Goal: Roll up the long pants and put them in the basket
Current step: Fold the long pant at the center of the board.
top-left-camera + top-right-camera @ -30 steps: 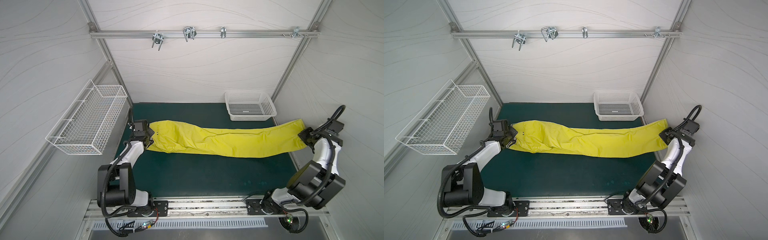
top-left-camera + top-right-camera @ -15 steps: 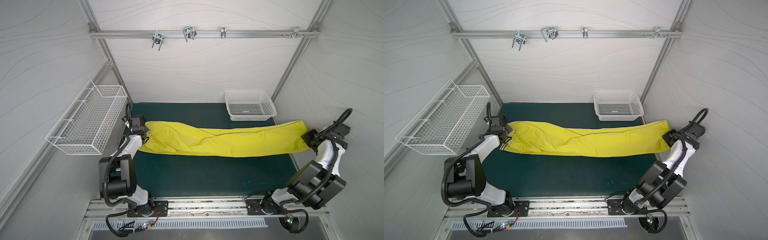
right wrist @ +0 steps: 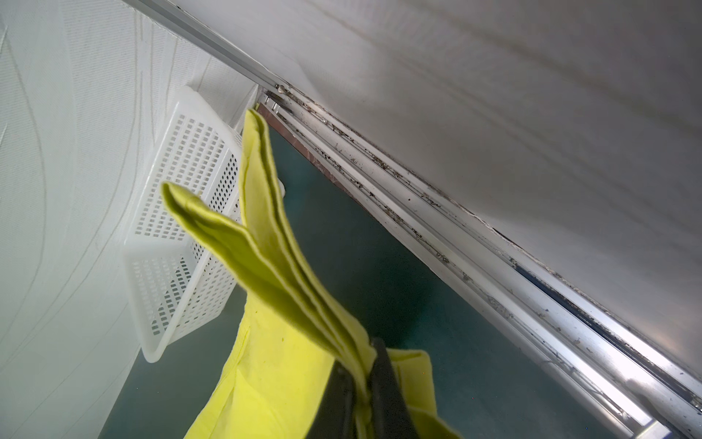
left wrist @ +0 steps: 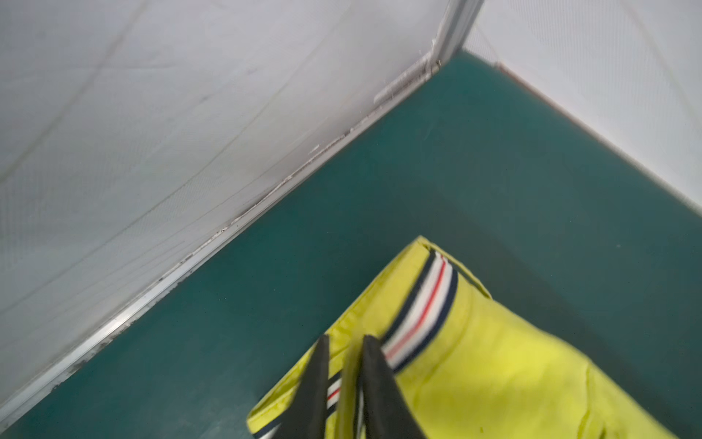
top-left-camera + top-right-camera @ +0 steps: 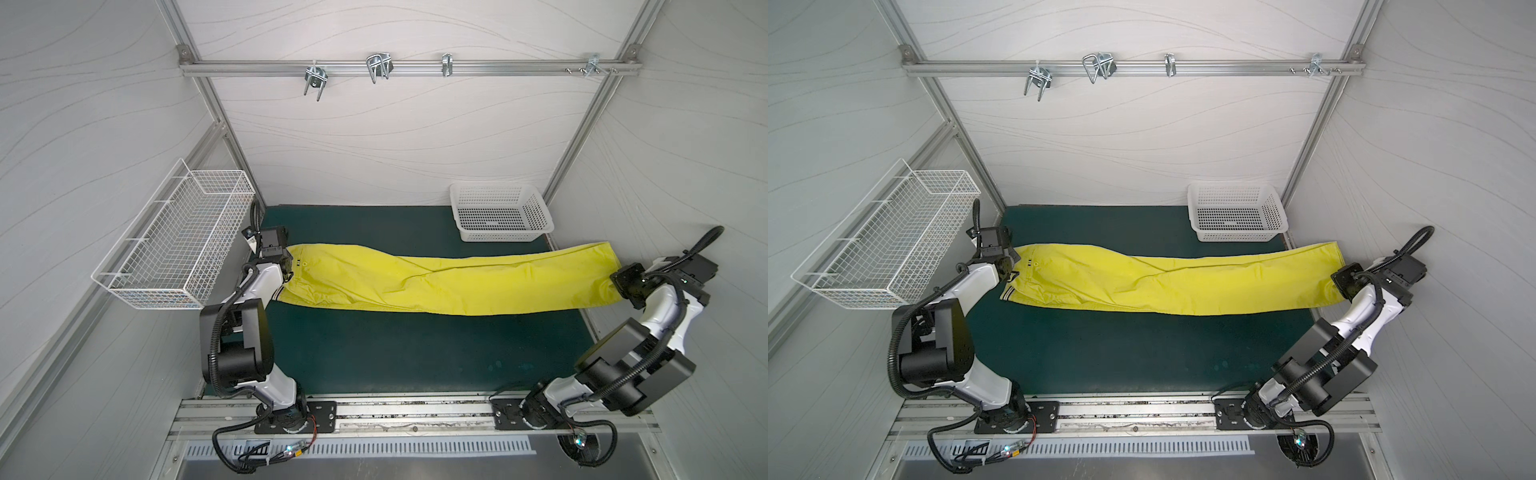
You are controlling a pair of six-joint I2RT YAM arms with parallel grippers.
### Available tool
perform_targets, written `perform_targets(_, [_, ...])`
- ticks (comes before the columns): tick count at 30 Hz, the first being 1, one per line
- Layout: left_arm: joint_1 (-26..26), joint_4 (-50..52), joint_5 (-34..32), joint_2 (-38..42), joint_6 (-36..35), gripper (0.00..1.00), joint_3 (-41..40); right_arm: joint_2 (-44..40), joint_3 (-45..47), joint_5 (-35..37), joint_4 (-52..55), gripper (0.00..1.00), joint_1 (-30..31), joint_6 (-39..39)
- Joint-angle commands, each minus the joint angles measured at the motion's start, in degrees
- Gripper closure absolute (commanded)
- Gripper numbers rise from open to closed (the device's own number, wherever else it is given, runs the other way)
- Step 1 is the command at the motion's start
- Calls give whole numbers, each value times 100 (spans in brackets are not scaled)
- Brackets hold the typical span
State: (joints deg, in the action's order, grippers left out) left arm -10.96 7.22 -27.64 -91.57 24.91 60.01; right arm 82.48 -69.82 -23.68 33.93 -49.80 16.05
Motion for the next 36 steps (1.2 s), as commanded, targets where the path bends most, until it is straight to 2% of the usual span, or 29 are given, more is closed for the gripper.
perform_targets(1, [-143, -287, -274, -77, -155, 69, 417, 220, -185, 657, -414, 100, -536, 667])
perform_targets(6, [-143, -12, -8, 203, 125, 66, 391, 138, -92, 568, -537, 100, -496, 724])
perform_targets(9, [-126, -17, 606, 590, 210, 66, 164, 97, -203, 800, -399, 100, -162, 559])
perform_targets(14, [-82, 450, 1210, 1044, 729, 66, -1, -14, -419, 1366, -211, 100, 1323, 83])
perform_targets(21, [419, 1047, 1260, 1694, 823, 67, 4, -308, -862, 1338, 90, 100, 3248, -60])
perform_targets(26, [752, 1614, 1488, 1900, 1076, 69, 87, -450, -1278, 1701, 272, 100, 4868, -69])
perform_targets(29, [1007, 1779, 1421, 2043, 1126, 69, -20, -374, -1602, 1729, 317, 100, 5798, 18])
perform_targets(32, [1015, 1798, 1575, 2347, 1337, 72, -229, -182, -1988, 1940, 367, 100, 6809, -115])
perform_targets(34, [1053, 1653, 1746, 2487, 1380, 76, -396, -52, -2200, 2078, 418, 100, 7211, -219])
perform_targets(36, [1226, 1634, 1735, 2517, 1485, 81, -499, 60, -2413, 2162, 617, 100, 7326, -264])
